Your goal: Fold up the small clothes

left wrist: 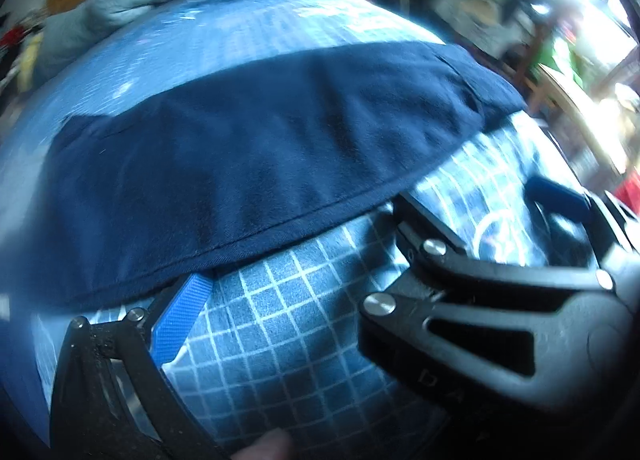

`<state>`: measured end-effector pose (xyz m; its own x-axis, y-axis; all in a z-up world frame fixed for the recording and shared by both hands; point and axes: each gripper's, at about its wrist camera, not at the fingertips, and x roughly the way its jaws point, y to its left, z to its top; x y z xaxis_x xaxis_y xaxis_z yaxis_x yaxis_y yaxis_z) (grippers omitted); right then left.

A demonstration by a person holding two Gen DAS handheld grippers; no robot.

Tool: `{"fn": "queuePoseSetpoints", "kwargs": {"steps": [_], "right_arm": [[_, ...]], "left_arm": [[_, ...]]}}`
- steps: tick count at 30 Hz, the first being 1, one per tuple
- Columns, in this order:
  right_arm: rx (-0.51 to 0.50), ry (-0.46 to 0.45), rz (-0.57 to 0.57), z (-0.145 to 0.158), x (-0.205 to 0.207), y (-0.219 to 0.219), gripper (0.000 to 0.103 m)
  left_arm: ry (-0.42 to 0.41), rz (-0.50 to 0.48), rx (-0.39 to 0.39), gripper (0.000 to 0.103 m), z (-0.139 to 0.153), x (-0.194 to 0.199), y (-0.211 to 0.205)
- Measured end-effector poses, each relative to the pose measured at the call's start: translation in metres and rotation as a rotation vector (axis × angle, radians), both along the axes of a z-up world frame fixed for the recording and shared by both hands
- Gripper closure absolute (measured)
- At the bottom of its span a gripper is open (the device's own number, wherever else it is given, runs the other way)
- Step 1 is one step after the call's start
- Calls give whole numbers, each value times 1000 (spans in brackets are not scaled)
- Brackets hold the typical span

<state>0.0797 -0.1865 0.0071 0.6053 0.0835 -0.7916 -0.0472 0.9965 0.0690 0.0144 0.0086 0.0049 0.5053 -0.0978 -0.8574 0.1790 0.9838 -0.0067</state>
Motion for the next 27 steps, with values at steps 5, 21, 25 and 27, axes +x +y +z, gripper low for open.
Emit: {"fn": "queuePoseSetpoints", "kwargs": {"steps": [5,21,25,27], "right_arm": [[12,26,-6,12,-17,5,0],[-48,-278,-38,99,-129,29,0],[186,-172,-144,77,-67,-19,0],[323,-112,-202,63,-34,-47,0]], "left_arm": [[112,-228,-59,0,14,-23,33],[-1073,251,-257,0,291,-176,279],[-990,385,-241,0,278,-142,321],[-1019,348,-199,0,271,-143,325]]}}
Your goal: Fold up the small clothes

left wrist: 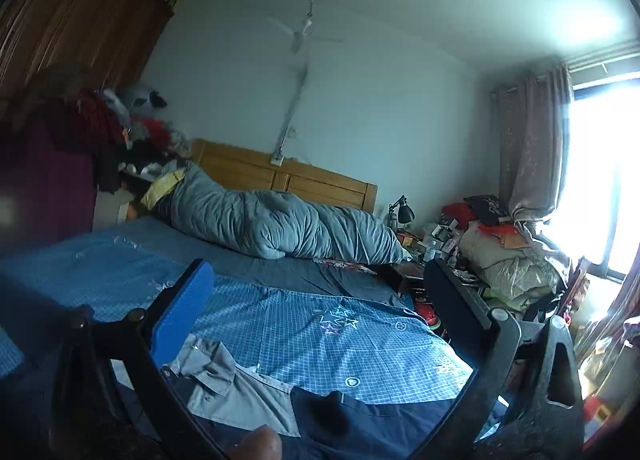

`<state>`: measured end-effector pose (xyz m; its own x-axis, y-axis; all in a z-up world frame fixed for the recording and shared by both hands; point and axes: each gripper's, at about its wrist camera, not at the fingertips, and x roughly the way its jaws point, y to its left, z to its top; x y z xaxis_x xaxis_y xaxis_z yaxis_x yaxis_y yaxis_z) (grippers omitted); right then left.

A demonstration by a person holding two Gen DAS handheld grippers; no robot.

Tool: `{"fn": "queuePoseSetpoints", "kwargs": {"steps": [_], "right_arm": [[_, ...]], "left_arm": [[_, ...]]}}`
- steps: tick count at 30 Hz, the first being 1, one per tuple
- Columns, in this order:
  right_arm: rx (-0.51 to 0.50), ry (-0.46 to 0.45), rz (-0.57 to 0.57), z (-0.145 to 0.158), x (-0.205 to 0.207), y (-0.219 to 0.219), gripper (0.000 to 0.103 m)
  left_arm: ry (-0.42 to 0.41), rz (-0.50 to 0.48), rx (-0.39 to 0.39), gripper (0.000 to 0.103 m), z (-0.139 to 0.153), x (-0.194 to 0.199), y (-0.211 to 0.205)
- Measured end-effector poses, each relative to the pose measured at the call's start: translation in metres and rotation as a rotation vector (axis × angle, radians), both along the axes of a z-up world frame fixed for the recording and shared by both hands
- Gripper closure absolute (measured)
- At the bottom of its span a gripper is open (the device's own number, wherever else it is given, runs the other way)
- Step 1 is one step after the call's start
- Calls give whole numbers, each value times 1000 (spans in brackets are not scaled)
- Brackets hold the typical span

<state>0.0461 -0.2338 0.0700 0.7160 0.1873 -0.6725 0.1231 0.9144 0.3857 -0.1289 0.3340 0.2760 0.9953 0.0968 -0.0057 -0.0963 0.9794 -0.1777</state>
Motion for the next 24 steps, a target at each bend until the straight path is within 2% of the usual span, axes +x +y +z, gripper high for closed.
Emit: {"fn": "queuePoseSetpoints", "kwargs": {"steps": [3,5,9,11,13,14,15,16,17,19,24], "right_arm": [[135,78,-59,-23,39,-32,12],[177,101,-59,-31,55,-39,18],[157,119,-18,-40,77,-26,21],[141,149,-41,-49,82,-21,23],[163,130,-71,-50,83,-21,25],[184,121,-74,-48,82,-19,44],[216,113,-67,-44,81,-16,70],[231,88,-57,-33,80,-8,77],[234,41,-25,-14,77,5,79],[261,-66,84,33,71,47,84],[312,-276,409,151,53,214,85]], "left_arm": [[-3,11,57,0,5,-21,18],[9,42,76,0,8,-27,32],[101,93,80,0,5,-24,58],[148,131,106,0,-2,-25,67],[200,147,118,0,-9,-29,76],[223,152,112,0,-13,-30,83],[243,166,103,0,-16,-34,92],[258,182,93,0,-18,-36,102],[270,200,83,0,-20,-38,114],[287,242,58,0,-23,-45,136],[289,318,-14,0,-16,-73,195]]}}
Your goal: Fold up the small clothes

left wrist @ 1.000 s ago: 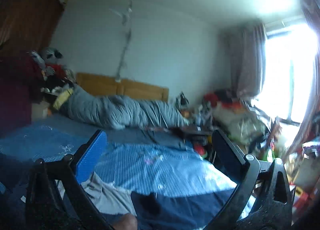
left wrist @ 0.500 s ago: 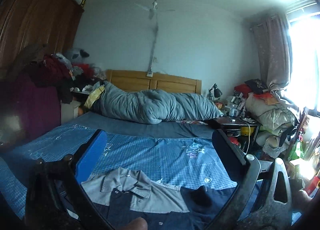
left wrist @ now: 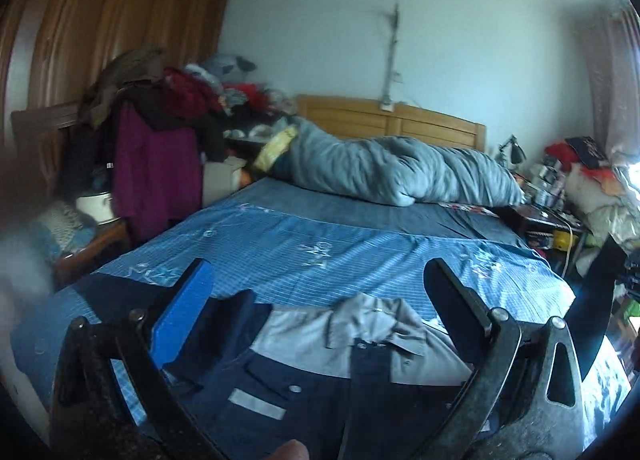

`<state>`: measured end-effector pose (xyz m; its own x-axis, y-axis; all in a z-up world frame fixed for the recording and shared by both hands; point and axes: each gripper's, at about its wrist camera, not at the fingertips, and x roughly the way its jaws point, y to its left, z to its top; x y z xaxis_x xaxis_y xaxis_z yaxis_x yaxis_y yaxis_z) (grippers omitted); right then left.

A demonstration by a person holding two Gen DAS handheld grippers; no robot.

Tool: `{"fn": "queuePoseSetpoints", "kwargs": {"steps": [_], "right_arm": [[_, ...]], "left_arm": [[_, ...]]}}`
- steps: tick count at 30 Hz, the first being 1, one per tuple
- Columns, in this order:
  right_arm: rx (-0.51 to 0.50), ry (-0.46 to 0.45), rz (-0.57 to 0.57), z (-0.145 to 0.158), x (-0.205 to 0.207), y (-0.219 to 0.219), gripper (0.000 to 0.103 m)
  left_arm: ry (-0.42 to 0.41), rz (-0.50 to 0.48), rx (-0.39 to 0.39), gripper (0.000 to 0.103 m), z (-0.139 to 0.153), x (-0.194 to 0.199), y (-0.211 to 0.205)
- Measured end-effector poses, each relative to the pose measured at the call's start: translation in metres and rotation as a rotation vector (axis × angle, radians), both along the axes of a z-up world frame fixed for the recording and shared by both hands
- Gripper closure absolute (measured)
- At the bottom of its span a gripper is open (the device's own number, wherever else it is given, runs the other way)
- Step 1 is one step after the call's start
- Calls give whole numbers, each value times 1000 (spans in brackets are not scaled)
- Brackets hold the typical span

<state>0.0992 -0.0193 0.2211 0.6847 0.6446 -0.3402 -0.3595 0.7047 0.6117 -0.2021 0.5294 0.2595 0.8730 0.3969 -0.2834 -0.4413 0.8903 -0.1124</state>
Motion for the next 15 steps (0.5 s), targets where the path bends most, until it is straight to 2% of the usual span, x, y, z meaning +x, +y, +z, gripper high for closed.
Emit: {"fn": "queuePoseSetpoints", "kwargs": {"steps": [2,4,7,8,9,12,14,15], "right_arm": [[12,-50,131,26,-4,83,85],[-2,-74,242,36,-7,168,85],[-42,-40,369,18,-10,285,79],[-74,-19,412,5,-12,321,70],[-103,5,455,-8,-16,354,66],[-151,75,526,-42,-37,405,66],[-127,75,543,-50,-58,401,66],[-126,68,541,-56,-70,393,60]], "left_arm": [[0,12,-19,0,1,-12,20],[10,23,-21,0,1,-22,34],[38,22,-33,0,-7,-30,53],[54,25,-34,0,-11,-30,59],[71,30,-39,0,-16,-30,65],[109,37,-67,0,-30,-29,80],[139,38,-86,0,-41,-24,86],[155,28,-104,0,-47,-20,88]]}}
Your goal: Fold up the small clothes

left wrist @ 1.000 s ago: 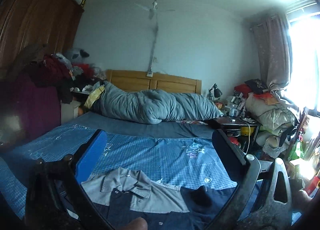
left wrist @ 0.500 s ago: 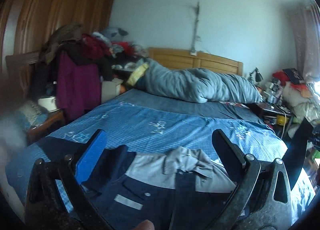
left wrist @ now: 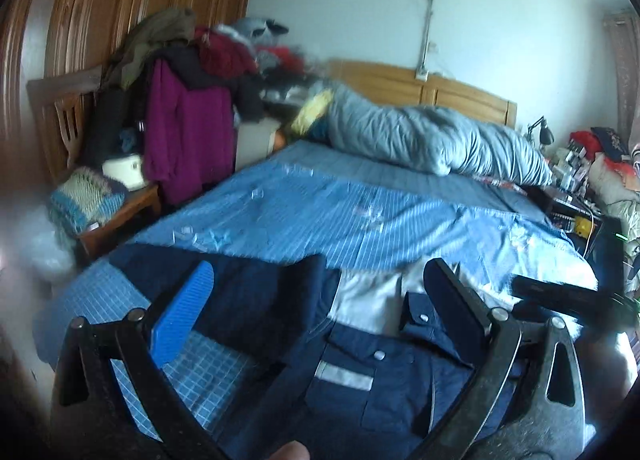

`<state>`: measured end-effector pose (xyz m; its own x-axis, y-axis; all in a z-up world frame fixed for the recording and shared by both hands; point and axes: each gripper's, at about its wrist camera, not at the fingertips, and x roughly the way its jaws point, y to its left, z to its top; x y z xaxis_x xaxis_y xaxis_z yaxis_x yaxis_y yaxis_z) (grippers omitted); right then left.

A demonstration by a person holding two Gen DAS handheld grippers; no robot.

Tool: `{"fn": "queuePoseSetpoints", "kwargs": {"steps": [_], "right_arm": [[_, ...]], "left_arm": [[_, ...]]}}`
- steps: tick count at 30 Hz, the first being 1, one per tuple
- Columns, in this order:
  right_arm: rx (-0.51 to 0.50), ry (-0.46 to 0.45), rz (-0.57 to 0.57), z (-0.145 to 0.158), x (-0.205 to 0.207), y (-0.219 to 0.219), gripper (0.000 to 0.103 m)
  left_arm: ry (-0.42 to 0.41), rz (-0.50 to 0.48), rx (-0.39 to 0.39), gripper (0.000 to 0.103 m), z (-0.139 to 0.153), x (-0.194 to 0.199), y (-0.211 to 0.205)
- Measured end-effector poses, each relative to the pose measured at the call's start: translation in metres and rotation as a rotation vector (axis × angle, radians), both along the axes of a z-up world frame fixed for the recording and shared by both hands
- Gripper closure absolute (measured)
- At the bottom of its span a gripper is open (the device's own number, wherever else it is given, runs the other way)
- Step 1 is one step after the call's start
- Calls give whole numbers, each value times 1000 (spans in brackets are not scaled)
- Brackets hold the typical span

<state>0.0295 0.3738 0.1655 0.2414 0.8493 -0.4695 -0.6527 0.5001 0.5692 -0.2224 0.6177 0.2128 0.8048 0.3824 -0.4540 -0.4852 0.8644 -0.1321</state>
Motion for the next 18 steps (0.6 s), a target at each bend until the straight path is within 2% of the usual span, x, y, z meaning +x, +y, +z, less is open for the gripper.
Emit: {"fn": "queuePoseSetpoints", "kwargs": {"steps": [3,7,9,10,12,13,15,18], "right_arm": [[-38,-42,-80,-21,-22,-46,48],[-135,5,-249,-61,-50,-133,46],[-169,40,-308,-72,-60,-168,46],[-185,47,-330,-76,-64,-182,46],[-215,51,-369,-85,-64,-202,46],[-223,56,-383,-89,-67,-209,46],[-235,70,-404,-96,-68,-227,46],[-234,89,-423,-102,-65,-247,46]], "left_arm": [[63,-83,-90,0,-25,22,4],[123,-259,-322,0,-72,71,1],[191,-331,-418,3,-101,106,-9],[213,-356,-469,5,-115,119,-13],[251,-386,-606,22,-145,143,-16],[273,-383,-638,26,-157,152,-20],[320,-376,-630,38,-172,165,-29],[334,-350,-615,39,-182,173,-38]]}}
